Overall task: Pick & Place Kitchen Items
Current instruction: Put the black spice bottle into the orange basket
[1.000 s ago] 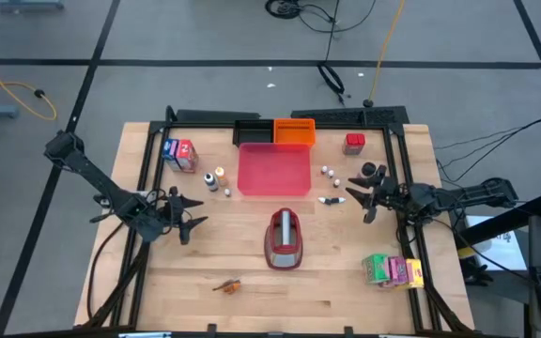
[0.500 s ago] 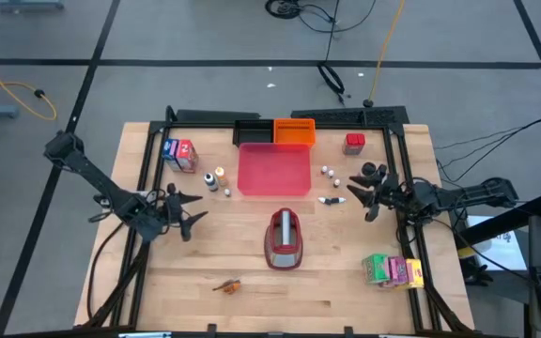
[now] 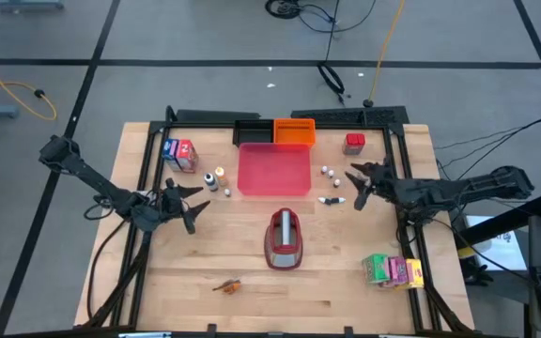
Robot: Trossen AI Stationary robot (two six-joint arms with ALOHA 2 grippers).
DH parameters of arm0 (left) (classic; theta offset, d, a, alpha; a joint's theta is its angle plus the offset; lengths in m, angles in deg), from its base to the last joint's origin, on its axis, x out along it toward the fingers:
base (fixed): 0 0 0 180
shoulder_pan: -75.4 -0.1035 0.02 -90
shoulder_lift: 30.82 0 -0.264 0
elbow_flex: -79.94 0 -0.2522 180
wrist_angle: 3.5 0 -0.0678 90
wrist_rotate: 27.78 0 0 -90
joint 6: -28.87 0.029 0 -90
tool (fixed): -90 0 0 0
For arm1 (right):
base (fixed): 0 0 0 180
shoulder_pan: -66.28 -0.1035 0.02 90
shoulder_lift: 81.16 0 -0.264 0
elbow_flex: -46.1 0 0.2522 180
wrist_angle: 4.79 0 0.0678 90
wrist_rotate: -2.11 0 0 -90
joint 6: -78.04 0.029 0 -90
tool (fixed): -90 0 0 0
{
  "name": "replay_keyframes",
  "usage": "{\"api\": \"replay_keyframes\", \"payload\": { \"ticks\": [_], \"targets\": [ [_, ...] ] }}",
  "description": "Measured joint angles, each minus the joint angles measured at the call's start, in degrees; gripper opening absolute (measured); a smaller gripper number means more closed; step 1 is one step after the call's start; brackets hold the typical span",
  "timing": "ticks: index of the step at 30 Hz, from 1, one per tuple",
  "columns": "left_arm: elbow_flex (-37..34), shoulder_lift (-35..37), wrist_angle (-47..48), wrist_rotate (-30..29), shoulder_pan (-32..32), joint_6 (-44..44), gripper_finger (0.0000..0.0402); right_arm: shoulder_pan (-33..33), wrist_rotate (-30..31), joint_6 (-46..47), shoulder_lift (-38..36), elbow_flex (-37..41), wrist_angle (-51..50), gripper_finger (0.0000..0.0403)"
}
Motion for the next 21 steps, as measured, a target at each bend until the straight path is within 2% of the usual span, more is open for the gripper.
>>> {"api": "replay_keyframes", "payload": {
  "ticks": [4,9,15,21],
  "targets": [
    [0.0,0.0,-0.3,1.0,-0.7,-0.2,0.0246,2.0,4.4,7.5,5.1,-7.6,-16.6,0.0141],
    [0.0,0.0,-0.3,1.0,-0.9,-0.4,0.0246,5.7,4.2,17.0,7.6,-12.3,-30.8,0.0151],
    [0.0,0.0,-0.3,1.0,-0.9,-0.5,0.0246,9.7,2.6,22.8,8.0,-12.3,-37.9,0.0209],
    [0.0,0.0,-0.3,1.0,-0.9,-0.6,0.0246,12.3,0.8,23.2,8.1,-12.1,-38.3,0.0271]
  ]
}}
